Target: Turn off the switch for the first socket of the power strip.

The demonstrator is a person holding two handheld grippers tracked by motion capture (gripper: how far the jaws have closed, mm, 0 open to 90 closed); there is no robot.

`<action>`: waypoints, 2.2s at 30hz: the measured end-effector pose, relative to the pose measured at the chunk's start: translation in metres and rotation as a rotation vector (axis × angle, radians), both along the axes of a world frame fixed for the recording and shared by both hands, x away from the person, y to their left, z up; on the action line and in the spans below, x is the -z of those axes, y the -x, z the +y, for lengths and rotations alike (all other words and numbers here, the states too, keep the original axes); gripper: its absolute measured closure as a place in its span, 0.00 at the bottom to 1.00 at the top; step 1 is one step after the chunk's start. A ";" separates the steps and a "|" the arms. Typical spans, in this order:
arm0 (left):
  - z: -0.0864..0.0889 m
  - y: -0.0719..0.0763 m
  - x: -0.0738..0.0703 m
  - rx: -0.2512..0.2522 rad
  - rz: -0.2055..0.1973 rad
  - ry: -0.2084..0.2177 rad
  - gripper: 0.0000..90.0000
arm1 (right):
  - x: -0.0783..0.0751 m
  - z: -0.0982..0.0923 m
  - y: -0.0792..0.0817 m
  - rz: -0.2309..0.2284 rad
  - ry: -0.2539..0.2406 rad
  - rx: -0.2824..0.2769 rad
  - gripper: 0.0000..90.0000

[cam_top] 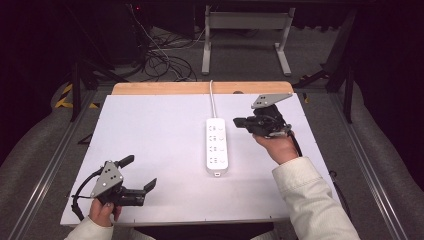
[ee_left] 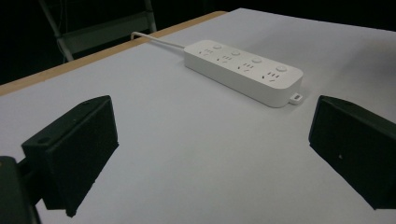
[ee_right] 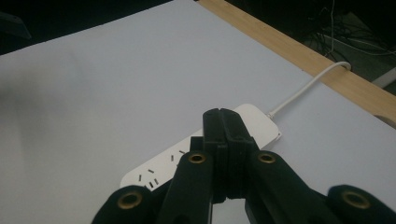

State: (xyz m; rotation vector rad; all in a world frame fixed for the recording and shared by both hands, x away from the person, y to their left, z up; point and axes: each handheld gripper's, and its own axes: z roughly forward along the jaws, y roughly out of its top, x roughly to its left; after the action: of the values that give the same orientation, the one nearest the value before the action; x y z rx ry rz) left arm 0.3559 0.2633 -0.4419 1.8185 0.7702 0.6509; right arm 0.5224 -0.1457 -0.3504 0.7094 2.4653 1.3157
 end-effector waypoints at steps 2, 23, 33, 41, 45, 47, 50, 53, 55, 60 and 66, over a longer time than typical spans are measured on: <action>0.000 0.000 0.000 -0.002 0.001 0.000 0.02 | 0.003 0.002 -0.005 0.023 -0.009 0.000 1.00; 0.000 -0.001 0.001 0.001 0.012 -0.002 0.02 | 0.047 0.024 -0.059 0.104 0.112 0.051 1.00; 0.000 -0.002 0.002 0.000 0.017 -0.006 0.02 | 0.070 0.035 -0.075 0.141 0.154 0.066 1.00; 0.000 -0.002 0.001 0.002 0.016 -0.010 0.02 | 0.081 0.045 -0.080 0.149 0.163 0.071 1.00; 0.000 -0.003 0.002 0.003 0.018 -0.015 0.02 | 0.084 0.049 -0.081 0.142 0.164 0.073 1.00; 0.000 -0.003 0.002 0.006 0.023 -0.016 0.02 | 0.086 0.051 -0.081 0.136 0.166 0.077 1.00; 0.000 -0.003 0.002 0.010 0.024 -0.021 0.02 | 0.088 0.052 -0.083 0.137 0.166 0.080 1.00; -0.001 -0.003 0.002 0.009 0.029 -0.015 0.02 | 0.091 0.053 -0.084 0.143 0.165 0.084 1.00; -0.001 -0.003 0.002 0.007 0.029 -0.012 0.02 | 0.092 0.054 -0.085 0.141 0.166 0.087 1.00; -0.001 -0.003 0.002 0.008 0.026 -0.016 0.02 | 0.093 0.057 -0.084 0.124 0.156 0.093 1.00; 0.000 -0.003 0.002 0.009 0.027 -0.015 0.02 | 0.096 0.058 -0.084 0.121 0.159 0.103 1.00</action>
State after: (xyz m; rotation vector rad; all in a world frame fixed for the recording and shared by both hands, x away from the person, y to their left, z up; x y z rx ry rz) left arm 0.3592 0.2629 -0.4441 1.8466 0.7766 0.6286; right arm 0.6069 -0.0872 -0.4459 0.8854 2.5543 1.0555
